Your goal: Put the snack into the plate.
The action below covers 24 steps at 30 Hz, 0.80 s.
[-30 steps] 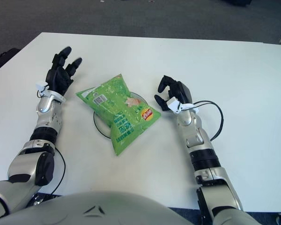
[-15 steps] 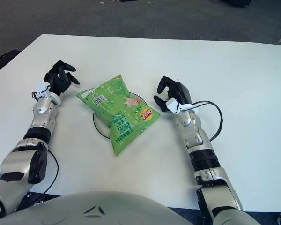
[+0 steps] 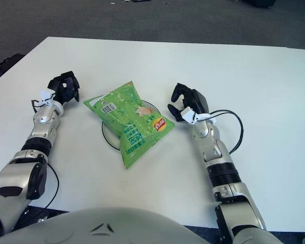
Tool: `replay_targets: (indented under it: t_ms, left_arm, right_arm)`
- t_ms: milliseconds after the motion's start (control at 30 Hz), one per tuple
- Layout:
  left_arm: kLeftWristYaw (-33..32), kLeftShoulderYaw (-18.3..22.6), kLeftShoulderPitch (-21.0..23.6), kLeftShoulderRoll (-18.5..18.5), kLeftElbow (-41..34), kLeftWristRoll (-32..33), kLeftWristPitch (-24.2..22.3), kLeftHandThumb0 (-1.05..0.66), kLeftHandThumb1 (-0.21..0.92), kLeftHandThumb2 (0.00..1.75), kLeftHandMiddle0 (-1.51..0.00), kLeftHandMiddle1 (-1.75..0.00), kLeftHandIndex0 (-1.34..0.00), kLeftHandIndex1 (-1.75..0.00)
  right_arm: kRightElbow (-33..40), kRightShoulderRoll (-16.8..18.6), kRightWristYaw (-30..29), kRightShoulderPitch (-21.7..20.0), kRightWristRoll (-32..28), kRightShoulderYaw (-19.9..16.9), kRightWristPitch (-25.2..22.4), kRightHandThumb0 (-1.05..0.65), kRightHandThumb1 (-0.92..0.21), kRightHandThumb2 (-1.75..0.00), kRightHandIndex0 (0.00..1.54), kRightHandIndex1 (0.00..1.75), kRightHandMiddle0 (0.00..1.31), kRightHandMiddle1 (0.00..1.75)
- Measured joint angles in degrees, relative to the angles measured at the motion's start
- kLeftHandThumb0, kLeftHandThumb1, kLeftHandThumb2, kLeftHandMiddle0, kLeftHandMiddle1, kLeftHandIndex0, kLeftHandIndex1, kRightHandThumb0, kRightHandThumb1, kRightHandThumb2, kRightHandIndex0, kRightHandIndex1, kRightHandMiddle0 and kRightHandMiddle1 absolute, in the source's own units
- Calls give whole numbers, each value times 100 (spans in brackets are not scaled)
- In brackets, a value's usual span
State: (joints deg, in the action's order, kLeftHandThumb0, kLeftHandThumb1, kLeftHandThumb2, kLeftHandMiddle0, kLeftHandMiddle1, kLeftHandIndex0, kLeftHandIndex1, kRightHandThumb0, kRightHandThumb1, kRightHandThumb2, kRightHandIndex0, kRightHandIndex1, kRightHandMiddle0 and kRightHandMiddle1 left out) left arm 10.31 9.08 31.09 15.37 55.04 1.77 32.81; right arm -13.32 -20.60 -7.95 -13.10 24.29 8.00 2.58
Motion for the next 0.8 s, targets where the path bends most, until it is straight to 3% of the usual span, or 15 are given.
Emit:
replay_targets:
  t_ms: [400, 800]
  left_arm:
    - [362, -138, -59, 26, -120, 6, -171, -48, 78, 88, -140, -175, -114, -175]
    - [173, -305, -157, 24, -358, -40, -364, -46, 72, 93, -140, -175, -114, -175]
  right_arm:
    - [0, -19, -76, 47, 54, 6, 89, -52, -24, -141, 130, 175, 68, 175]
    - [-9, -46, -166, 102, 143, 5, 200, -51, -25, -140, 129, 175, 68, 175]
